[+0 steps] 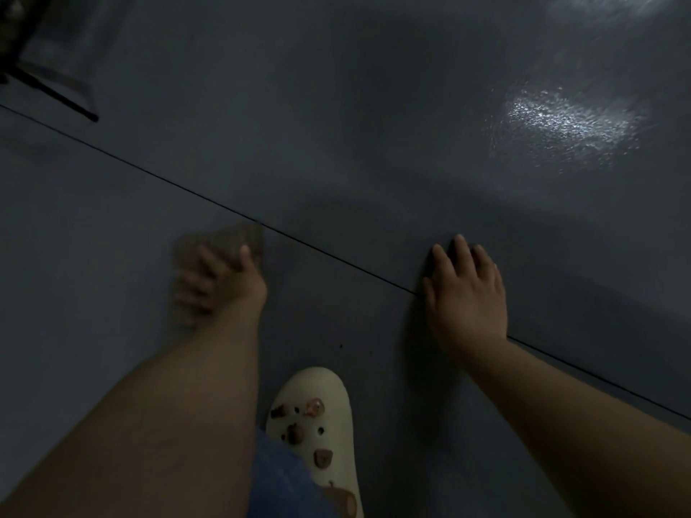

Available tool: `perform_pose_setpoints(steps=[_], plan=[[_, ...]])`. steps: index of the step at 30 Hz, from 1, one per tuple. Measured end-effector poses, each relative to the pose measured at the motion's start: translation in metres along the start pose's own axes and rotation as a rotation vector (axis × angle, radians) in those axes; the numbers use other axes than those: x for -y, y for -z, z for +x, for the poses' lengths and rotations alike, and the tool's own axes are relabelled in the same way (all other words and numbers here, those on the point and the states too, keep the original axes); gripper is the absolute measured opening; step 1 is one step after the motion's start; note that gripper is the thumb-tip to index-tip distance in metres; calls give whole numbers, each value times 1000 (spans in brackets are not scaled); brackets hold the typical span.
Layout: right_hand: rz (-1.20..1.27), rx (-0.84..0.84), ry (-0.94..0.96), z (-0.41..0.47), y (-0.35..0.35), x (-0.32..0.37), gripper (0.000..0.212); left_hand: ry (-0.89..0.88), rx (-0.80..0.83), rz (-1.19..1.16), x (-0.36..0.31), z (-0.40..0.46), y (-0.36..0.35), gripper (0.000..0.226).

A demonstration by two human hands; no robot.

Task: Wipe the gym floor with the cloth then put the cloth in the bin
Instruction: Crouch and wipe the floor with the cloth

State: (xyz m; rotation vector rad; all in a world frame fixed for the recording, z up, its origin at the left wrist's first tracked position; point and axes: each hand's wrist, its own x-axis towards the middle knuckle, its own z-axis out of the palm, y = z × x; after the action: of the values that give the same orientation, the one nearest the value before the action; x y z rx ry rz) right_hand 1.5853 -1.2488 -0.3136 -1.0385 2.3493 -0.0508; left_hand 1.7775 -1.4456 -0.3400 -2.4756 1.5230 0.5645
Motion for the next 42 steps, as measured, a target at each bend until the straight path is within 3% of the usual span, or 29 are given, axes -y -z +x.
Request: perform_pose_setpoints(steps=[3,6,9,14,18,20,22,26,28,30,32,36,38,42], plan=[[5,11,29,0,2,-2,55,223,-18,-124,21,-26,-8,69],[-7,19,58,-5,3,-9,54,184,22,-119,6,-61,-23,69],[-6,-3,45,-14,3,-19,54,-91,46,-1,-11,-107,-47,71],[1,15,-33,-31,8,-41,54,-728,160,379,-7,-201,-82,78],[12,17,-70,-44,7,-55,54,-1208,208,603,0,-182,-73,75],[11,22,-68,-52,5,-60,54,-1351,187,692,-6,-154,-63,74],[7,38,-71,-59,3,-65,54,-1210,145,662,-9,-134,-56,76],[14,62,-90,-73,1,-79,55,-550,39,321,-8,-134,-57,73],[25,72,-101,-78,0,-86,54,-423,68,249,-12,-154,-62,73],[35,77,-111,-85,-2,-92,54,-472,103,268,-9,-183,-72,74],[40,64,-117,-94,-2,-95,53,-651,148,363,5,-218,-85,76],[75,62,-128,-114,5,-96,53,-1016,399,604,23,-268,-93,77],[105,64,-147,-126,10,-97,53,-1063,465,600,19,-269,-84,75],[214,62,-185,-150,16,-99,44,-970,557,301,19,-262,-64,72]])
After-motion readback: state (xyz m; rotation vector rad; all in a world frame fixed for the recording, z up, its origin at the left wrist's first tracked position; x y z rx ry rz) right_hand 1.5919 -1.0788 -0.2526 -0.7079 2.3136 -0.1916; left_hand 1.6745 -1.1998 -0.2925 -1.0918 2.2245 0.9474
